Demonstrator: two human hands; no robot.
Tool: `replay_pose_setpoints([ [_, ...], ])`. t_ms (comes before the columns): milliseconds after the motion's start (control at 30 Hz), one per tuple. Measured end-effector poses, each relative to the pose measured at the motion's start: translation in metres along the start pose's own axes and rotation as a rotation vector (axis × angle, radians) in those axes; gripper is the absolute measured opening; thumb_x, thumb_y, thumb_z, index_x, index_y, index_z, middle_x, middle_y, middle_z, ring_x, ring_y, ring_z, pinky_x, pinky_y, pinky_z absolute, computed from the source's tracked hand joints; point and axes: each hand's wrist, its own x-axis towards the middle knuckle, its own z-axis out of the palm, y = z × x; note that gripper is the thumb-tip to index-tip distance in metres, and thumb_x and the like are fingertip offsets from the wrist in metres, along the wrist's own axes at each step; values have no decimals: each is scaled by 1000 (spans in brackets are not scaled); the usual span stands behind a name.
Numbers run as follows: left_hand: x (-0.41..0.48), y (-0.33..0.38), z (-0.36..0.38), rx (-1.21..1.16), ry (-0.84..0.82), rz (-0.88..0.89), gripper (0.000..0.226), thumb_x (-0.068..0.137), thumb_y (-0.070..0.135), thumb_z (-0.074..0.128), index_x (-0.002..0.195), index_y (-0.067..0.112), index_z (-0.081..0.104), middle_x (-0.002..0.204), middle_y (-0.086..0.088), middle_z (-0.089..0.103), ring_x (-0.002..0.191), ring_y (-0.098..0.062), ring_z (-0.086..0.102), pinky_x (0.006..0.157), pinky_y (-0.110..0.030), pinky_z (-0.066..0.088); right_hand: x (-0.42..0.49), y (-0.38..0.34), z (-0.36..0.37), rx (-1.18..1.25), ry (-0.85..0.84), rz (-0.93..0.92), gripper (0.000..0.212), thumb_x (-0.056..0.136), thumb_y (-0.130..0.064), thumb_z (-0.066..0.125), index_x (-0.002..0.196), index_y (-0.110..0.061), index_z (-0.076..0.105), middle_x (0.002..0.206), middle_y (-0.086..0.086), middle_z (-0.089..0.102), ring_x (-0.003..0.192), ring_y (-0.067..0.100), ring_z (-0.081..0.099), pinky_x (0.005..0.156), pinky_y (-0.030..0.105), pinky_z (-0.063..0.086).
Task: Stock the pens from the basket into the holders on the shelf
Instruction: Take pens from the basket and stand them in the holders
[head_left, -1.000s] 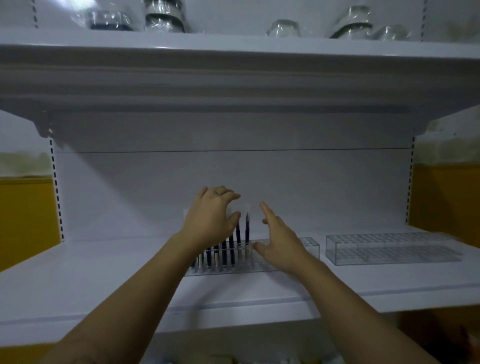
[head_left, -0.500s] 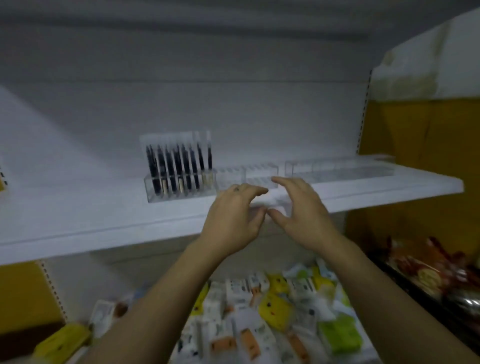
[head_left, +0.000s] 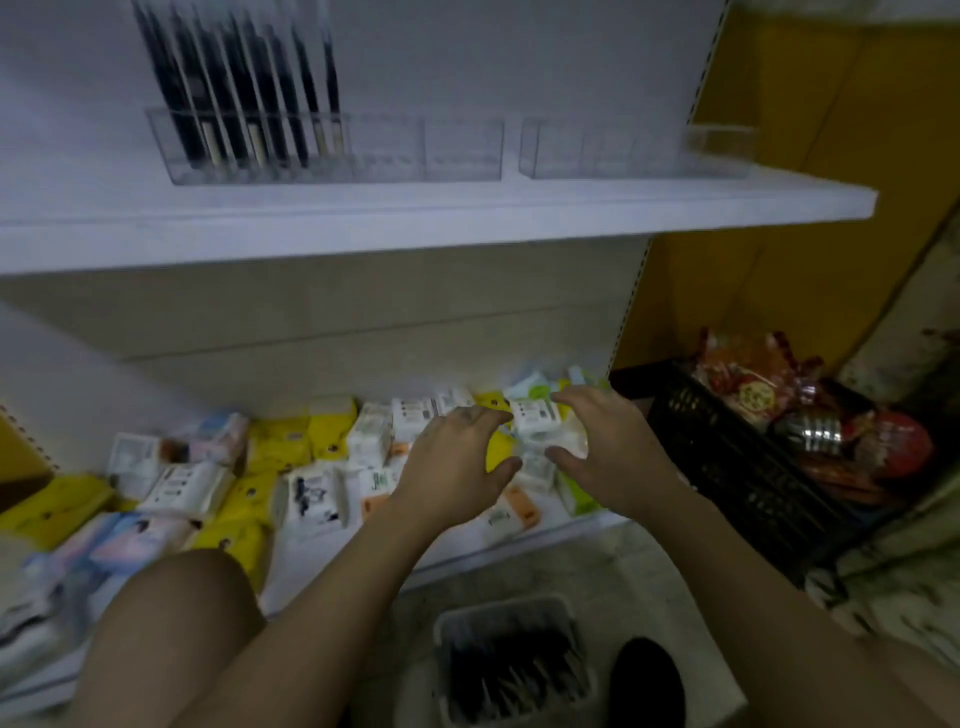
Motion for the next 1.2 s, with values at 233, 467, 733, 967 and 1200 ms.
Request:
replay_pose_setpoints([
  [233, -42, -12, 69, -61, -164, -83, 59, 88, 52, 58, 138, 23, 48, 138, 1, 53, 127, -21, 47, 103, -34, 38, -45, 26, 77, 23, -227, 111, 58, 88, -38, 66, 139, -19, 47, 140, 2, 48, 129, 23, 42, 105, 32, 30],
  [467, -101, -25, 132, -57, -436, -189, 60, 86, 56, 56, 136, 24, 49, 136, -1, 53, 124, -22, 49, 102, -33, 41, -94, 49, 142, 23, -550, 268, 60, 88, -39, 65, 141, -20, 44, 142, 5, 48, 126, 25, 47, 102, 32, 39],
  [733, -119, -38, 183, -134, -694, -350, 52, 88, 48, 58, 133, 21, 51, 126, -6, 60, 113, -24, 56, 93, -37, 49, -117, 57, 201, 120, -766, 409, 53, 91, -32, 62, 138, -15, 44, 134, 11, 48, 120, 30, 48, 97, 38, 43],
  [967, -135, -51, 232, -296, -878, -490, 33, 93, 31, 58, 121, 14, 60, 118, -7, 62, 101, -17, 57, 75, -22, 40, -138, 61, 242, 121, -1010, 388, 35, 95, -28, 57, 121, -5, 57, 120, 14, 60, 107, 28, 56, 86, 27, 45],
  [1200, -156, -55, 293, -391, -921, -809, 35, 94, 35, 53, 115, 9, 63, 106, -8, 63, 91, -20, 58, 70, -25, 43, -145, 66, 271, 138, -1124, 399, 40, 96, -21, 54, 133, -6, 52, 131, 15, 54, 118, 29, 52, 93, 31, 44],
])
